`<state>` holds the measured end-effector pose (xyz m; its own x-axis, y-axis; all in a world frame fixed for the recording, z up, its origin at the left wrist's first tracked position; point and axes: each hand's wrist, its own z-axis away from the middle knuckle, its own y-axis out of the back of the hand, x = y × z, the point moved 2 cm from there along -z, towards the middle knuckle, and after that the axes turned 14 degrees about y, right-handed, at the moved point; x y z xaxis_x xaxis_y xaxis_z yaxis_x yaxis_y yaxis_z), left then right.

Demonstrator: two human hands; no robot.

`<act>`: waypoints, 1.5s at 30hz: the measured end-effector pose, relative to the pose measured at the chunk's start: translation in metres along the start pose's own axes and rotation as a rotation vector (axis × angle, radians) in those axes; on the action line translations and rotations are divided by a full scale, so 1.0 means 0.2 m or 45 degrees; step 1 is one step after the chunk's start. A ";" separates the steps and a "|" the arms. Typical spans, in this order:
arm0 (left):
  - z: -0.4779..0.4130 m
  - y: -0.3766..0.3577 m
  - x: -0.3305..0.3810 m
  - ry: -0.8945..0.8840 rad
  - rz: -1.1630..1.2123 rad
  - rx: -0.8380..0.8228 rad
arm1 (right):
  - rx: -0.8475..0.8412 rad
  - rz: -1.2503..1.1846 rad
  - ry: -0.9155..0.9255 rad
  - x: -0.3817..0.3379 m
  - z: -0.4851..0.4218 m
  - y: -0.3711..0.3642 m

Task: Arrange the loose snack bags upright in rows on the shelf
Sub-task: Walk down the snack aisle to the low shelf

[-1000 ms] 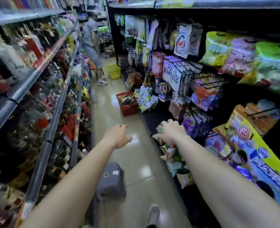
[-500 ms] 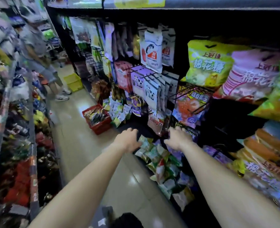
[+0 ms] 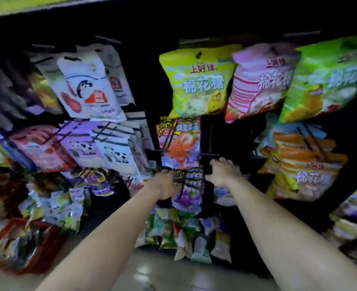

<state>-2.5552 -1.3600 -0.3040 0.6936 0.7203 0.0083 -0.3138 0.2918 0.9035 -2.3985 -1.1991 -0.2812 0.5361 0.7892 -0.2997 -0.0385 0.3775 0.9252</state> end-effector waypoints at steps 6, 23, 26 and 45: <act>-0.10 0.05 -0.05 -0.285 0.091 -0.061 | -0.041 -0.079 -0.324 -0.11 0.14 -0.07; -0.18 -1.10 0.55 -0.616 -0.117 -0.215 | -0.028 -0.200 -0.583 0.51 0.61 -1.11; -0.39 -1.48 0.61 -0.670 -0.213 -0.221 | -0.072 -0.230 -0.587 0.68 0.50 -1.54; -0.93 -2.71 0.53 -0.596 -0.149 -0.004 | 0.025 -0.185 -0.677 1.09 0.37 -2.85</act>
<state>-2.4313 -1.3248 -0.8725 0.9415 0.3221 0.0990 -0.2175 0.3564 0.9087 -2.1968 -1.2783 -0.8555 0.8870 0.3742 -0.2705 0.0807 0.4512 0.8888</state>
